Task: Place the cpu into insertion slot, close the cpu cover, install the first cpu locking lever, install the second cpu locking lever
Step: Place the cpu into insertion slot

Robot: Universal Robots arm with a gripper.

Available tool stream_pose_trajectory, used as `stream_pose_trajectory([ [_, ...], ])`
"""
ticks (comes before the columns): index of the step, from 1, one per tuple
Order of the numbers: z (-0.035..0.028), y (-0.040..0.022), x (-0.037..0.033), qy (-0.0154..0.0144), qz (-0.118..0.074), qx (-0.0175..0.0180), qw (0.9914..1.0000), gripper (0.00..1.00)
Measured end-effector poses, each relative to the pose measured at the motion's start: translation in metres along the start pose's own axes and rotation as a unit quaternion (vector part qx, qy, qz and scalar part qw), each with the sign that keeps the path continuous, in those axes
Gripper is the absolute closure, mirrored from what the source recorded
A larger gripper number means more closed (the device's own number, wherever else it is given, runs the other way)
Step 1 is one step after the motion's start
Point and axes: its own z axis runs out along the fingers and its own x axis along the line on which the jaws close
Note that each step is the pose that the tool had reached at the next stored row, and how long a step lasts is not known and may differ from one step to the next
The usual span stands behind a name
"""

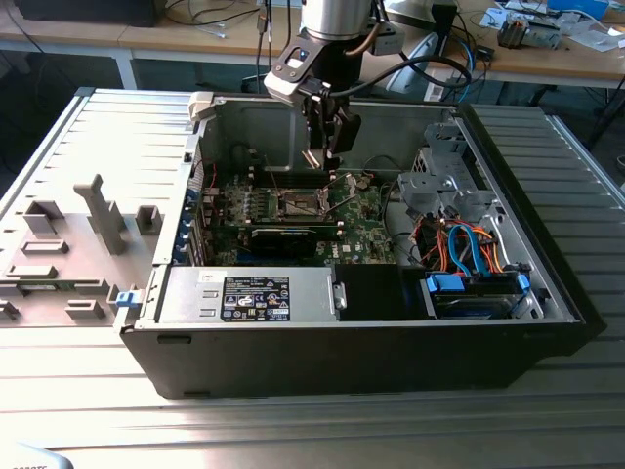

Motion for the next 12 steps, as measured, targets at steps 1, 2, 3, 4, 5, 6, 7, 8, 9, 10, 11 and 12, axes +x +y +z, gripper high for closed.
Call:
stream_pose_trajectory([
  [1, 0.0, 0.0, 0.0, 0.0, 0.001, 0.0, 1.0, 0.46],
  [2, 0.0, 0.0, 0.0, 0.0, 0.001, 0.0, 1.0, 0.46],
  [3, 0.0, 0.0, 0.0, 0.0, 0.002, 0.0001, 1.0, 0.46],
  [4, 0.0, 0.0, 0.0, 0.0, 0.003, 0.0001, 1.0, 0.46],
  [5, 0.0001, 0.0, 0.0, 0.0, 0.004, 0.0002, 0.99999, 0.46],
  [6, 0.0001, 0.0, 0.0, 0.0, 0.005, 0.0002, 0.99999, 0.46],
  [7, 0.0001, 0.0, 0.0, 0.0, 0.005, 0.0002, 0.99999, 0.46],
  [8, 0.0001, 0.0, 0.0, 0.0, 0.006, 0.0003, 0.99998, 0.46],
  [9, 0.0002, 0.0, 0.0, 0.0, 0.007, 0.0003, 0.99998, 0.46],
  [10, 0.0002, 0.0, 0.0, 0.0, 0.007, 0.0003, 0.99997, 0.46],
  [11, 0.0002, 0.0, 0.0, 0.0, 0.008, 0.0004, 0.99997, 0.46],
  [12, 0.0002, 0.0, 0.0, 0.0, 0.009, 0.0004, 0.99996, 0.46],
])
